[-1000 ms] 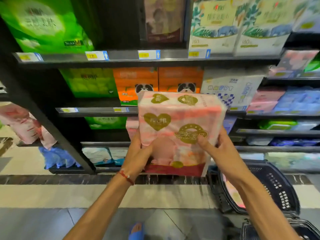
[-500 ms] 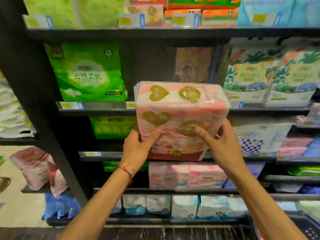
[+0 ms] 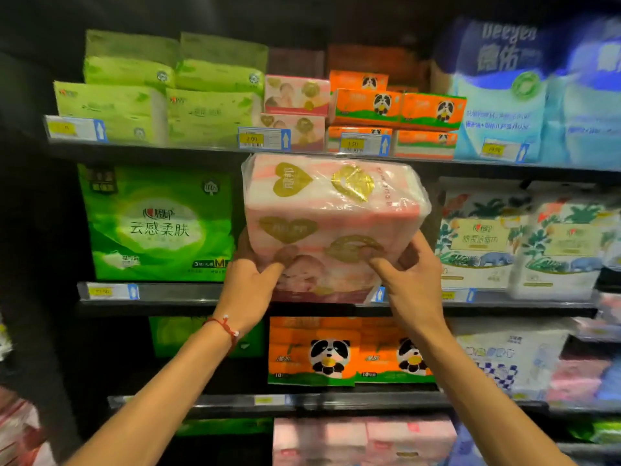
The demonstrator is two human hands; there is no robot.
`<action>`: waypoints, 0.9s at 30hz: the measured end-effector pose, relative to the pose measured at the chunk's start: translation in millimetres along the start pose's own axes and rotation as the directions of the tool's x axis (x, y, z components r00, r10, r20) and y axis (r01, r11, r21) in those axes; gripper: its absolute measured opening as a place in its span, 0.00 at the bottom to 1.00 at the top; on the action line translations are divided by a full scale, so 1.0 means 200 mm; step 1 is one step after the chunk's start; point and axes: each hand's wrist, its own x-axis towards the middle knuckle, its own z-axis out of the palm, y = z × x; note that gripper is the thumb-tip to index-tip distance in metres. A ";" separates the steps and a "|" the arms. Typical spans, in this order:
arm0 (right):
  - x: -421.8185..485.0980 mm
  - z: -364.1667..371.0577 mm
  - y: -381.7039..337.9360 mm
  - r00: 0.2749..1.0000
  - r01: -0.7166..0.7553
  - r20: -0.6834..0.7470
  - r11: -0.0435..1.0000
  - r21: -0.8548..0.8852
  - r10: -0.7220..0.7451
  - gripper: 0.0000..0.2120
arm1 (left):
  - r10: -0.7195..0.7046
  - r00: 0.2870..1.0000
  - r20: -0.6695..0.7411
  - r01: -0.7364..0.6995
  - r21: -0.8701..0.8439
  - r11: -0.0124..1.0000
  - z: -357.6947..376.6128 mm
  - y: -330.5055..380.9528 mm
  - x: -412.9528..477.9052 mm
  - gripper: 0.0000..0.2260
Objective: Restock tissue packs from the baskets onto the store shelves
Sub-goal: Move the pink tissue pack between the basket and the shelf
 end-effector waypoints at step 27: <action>0.37 0.24 0.73 0.969 -0.169 0.155 0.973 -0.160 0.194 0.33 | -0.311 0.950 0.034 0.303 0.141 0.942 0.22 -0.61 0.48 0.40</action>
